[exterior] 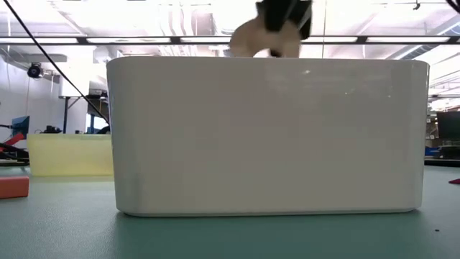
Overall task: Sort & place blocks by color
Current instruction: Put the brown block into the white bin
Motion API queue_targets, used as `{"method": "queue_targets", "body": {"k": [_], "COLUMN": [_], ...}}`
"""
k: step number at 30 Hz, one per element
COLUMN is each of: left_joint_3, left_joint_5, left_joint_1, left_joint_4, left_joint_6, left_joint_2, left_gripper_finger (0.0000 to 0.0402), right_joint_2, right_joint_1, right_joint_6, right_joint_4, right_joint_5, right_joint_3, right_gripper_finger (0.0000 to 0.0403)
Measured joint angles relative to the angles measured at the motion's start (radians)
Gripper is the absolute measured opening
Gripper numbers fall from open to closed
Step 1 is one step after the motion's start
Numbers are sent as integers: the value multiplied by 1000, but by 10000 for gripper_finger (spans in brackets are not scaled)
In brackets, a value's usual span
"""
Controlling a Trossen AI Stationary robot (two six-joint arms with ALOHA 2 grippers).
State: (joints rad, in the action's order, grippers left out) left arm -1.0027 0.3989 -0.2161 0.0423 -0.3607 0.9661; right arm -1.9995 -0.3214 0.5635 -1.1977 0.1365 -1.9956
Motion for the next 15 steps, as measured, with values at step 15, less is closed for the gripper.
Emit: {"method": "queue_targets", "body": {"k": [15], "left_joint_3": [0], "left_joint_5": [0], "left_joint_1": [-3], "left_joint_4": [0], "left_joint_6": [-2], "left_joint_2": [-60], "left_gripper_finger": [261], "right_joint_2": [-47], "right_joint_1": [-4], "right_joint_6": [-110], "right_joint_4": [109], "right_joint_5": [-105], "right_joint_3": [30], "right_gripper_finger": [125]}}
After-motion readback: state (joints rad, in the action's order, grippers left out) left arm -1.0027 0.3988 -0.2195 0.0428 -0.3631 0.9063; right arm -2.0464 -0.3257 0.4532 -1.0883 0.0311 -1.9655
